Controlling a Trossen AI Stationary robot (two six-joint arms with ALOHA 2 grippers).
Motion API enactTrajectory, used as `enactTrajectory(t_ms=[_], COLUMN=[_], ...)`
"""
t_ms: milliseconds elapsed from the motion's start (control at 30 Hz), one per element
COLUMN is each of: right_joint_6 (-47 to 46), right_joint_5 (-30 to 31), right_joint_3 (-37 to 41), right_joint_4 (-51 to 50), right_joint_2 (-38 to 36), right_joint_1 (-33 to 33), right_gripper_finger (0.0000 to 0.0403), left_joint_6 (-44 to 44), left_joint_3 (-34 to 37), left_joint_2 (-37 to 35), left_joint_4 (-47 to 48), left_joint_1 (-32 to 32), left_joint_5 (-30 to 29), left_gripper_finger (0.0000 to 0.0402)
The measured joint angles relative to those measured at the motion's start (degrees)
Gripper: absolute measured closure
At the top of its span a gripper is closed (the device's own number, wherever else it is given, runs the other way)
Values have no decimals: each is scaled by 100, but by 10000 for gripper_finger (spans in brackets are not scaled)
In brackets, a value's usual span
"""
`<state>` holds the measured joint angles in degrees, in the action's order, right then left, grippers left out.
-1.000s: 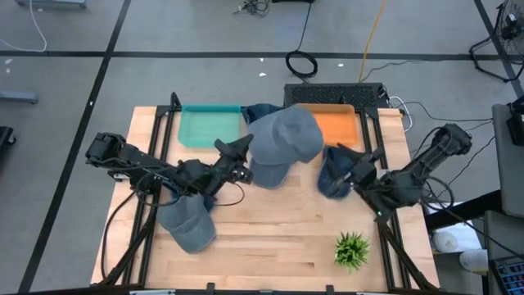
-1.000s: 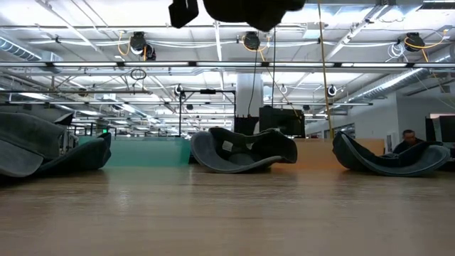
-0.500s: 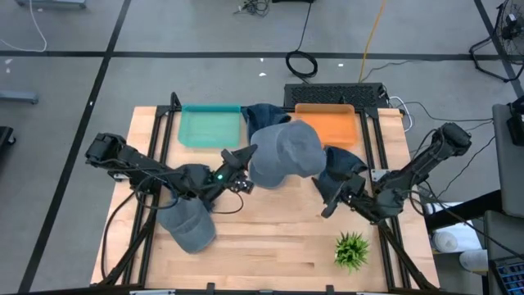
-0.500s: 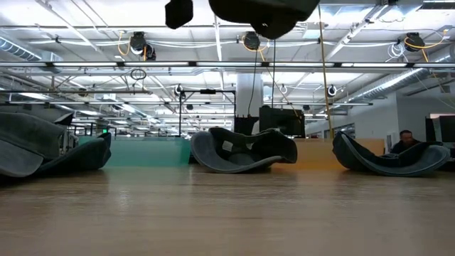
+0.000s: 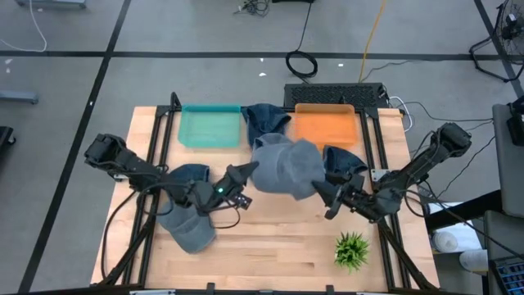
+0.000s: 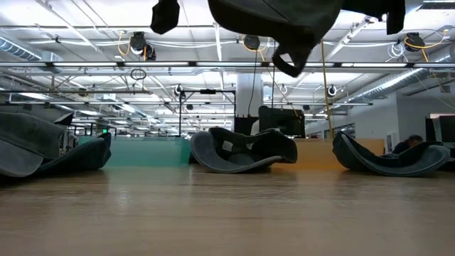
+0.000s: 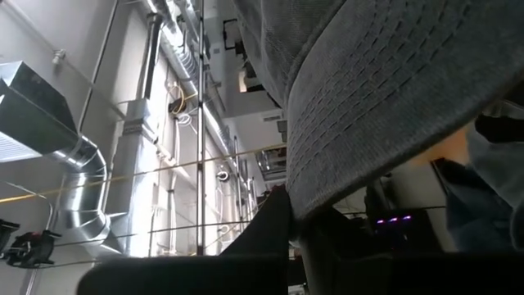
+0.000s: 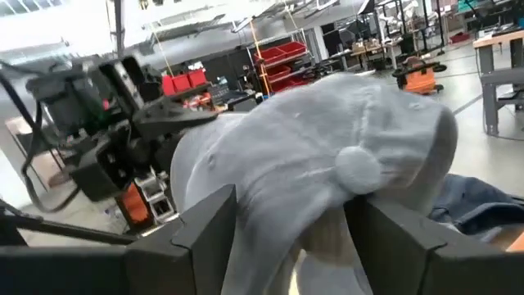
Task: Pick & Place hat
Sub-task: Put the top right gray cap into the orange bin
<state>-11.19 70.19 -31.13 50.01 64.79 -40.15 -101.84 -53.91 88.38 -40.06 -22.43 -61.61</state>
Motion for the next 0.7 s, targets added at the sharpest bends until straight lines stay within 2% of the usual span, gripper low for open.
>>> enactTrajectory(t_ms=[233,333,533,700], right_joint_6=[462,470,690,779], right_joint_5=[-152,-441,-498,-640], right_joint_3=[6,6,6,6], right_joint_4=[552,607,603,696], right_joint_2=[0,0,0,0], right_joint_1=[-45,-41,-39,70], right_gripper_finger=[205,247,379,400], left_joint_6=[43,74,285,495], left_joint_3=[0,0,0,0], left_joint_2=[-2,-2,-2,-2], left_joint_4=[172,180,309,308], left_joint_1=[-62,-62,-53,-51], left_joint_5=[-128,-128,-117,13], left_gripper_finger=[393,393,394,393])
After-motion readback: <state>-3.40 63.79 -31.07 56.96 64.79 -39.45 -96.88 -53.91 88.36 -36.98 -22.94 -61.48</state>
